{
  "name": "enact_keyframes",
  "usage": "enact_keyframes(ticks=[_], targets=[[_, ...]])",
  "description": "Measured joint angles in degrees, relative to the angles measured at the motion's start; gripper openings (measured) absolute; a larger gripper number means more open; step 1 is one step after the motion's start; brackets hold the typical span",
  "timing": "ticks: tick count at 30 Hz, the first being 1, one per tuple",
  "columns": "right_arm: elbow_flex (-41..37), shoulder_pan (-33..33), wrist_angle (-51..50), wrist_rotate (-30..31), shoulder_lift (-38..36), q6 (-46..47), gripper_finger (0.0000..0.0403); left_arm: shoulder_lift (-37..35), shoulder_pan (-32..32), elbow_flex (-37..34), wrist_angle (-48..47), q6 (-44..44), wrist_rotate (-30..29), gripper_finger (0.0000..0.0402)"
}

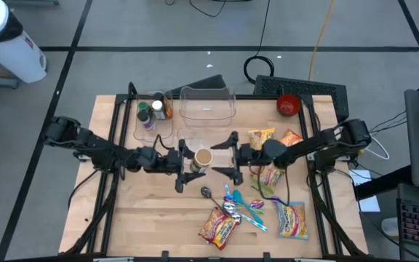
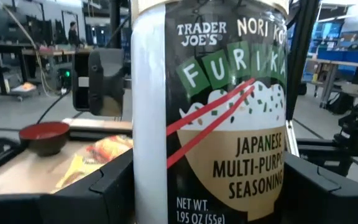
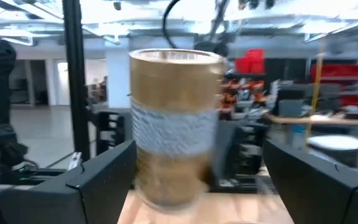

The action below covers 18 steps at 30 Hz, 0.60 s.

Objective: Pick & Place Food Item
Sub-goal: Put the gold seasoning bottle into the top left transparent bin

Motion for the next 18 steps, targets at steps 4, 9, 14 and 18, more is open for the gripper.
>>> enact_keyframes(ticks=[4, 9, 14, 18], targets=[[4.76, -0.34, -3.3, -4.68, 2.15, 1.52, 0.0346, 0.0, 0.31, 0.0, -0.52, -0.32, 0.02, 0.0276], [10.89, -0.34, -5.2, -4.8, 6.46, 1.45, 0.0346, 0.0, 0.3, 0.02, -0.13, 0.36, 0.28, 0.0276], [16.55, -0.63, -8.29, -4.76, 10.88, 2.96, 0.0346, 0.0, 0.31, 0.02, -0.48, 0.12, 0.21, 0.0276], [17.43, -0.64, -8.7, -4.52, 11.77, 2.99, 0.0329, 0.02, 0.29, 0.02, -1.3, 0.1, 0.02, 0.0276]])
